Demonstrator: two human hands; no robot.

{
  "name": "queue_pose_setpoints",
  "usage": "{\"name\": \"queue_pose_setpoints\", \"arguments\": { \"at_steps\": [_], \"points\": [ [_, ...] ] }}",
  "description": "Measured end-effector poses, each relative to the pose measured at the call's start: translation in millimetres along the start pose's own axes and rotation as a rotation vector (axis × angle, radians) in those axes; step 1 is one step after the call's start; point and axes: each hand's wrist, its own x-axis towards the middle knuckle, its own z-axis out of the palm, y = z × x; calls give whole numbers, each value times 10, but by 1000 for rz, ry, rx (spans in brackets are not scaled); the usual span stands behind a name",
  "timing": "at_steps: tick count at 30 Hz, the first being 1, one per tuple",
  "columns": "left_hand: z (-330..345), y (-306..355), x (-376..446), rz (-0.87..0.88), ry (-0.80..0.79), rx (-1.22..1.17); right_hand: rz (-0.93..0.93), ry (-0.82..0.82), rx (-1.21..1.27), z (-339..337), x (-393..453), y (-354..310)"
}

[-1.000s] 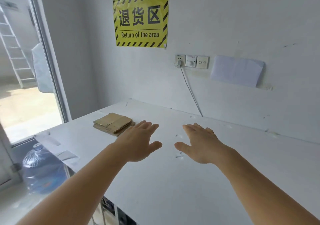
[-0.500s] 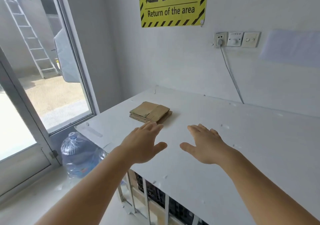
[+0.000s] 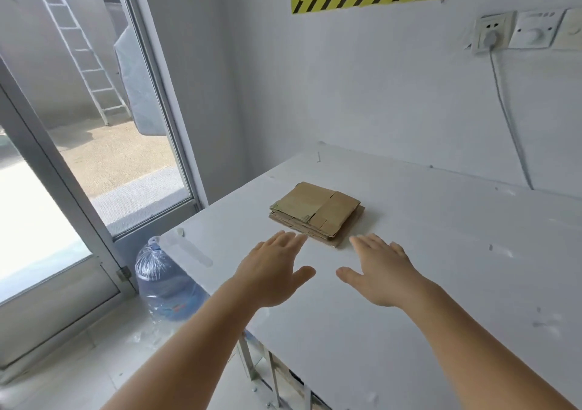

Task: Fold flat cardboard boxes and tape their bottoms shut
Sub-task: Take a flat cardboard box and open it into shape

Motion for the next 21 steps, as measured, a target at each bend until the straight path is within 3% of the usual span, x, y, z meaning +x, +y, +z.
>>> {"name": "queue_pose_setpoints", "arguments": {
  "at_steps": [12,21],
  "points": [
    [336,-844,1295,-40,-51,-16,108,-10,15,257,1374,104],
    [699,-1458,2164,12,-104,-80,380,65,92,594,1961,62]
  ]
}}
